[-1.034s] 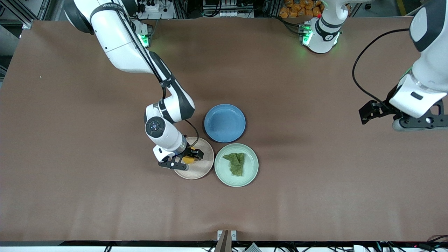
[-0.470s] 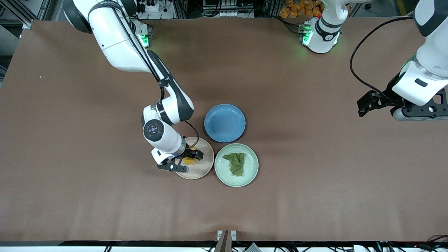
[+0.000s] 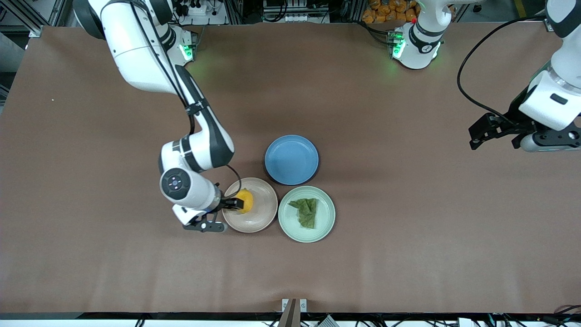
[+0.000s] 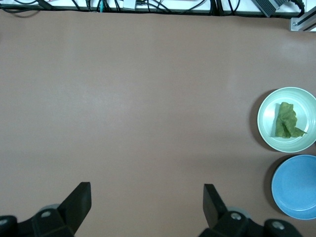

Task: Place lemon and lettuce in plates

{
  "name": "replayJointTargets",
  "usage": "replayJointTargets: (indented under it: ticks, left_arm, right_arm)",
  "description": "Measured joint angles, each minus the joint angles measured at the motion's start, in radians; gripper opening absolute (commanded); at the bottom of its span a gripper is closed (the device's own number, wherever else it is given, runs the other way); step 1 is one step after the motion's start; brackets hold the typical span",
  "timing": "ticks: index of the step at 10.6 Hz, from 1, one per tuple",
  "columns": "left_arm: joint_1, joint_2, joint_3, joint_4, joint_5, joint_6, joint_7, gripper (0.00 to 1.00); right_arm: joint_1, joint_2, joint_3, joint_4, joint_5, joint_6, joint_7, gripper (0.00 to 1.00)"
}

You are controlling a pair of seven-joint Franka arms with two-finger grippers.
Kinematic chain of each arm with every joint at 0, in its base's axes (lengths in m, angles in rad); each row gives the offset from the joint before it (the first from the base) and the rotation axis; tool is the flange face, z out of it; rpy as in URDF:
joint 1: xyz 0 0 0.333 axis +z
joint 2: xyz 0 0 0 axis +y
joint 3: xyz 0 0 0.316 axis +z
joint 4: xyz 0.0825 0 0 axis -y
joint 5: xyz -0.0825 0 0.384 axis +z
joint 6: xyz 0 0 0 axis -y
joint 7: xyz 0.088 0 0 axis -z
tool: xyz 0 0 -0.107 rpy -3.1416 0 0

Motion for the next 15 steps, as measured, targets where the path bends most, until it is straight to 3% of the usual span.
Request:
replayJointTargets:
  ticks: [3, 8, 12, 15]
  left_arm:
    - [0.009, -0.001, 0.007, 0.022, 0.0, 0.0, 0.0, 1.0]
    - [0.05, -0.001, 0.01, 0.042, 0.0, -0.009, 0.0, 1.0]
    - [0.05, -0.004, 0.01, 0.045, 0.0, -0.017, 0.0, 1.0]
    - [0.049, -0.005, -0.001, 0.046, 0.0, -0.046, 0.0, 1.0]
  right_arm:
    - [-0.03, -0.013, -0.029, 0.015, 0.0, -0.06, -0.086, 1.0]
    - [-0.21, -0.06, -0.028, 0.008, 0.0, -0.196, -0.307, 1.0]
    - [-0.31, -0.138, -0.028, -0.078, -0.117, -0.201, -0.398, 1.0]
    - [-0.385, -0.218, -0.028, -0.167, -0.136, -0.143, -0.494, 1.0]
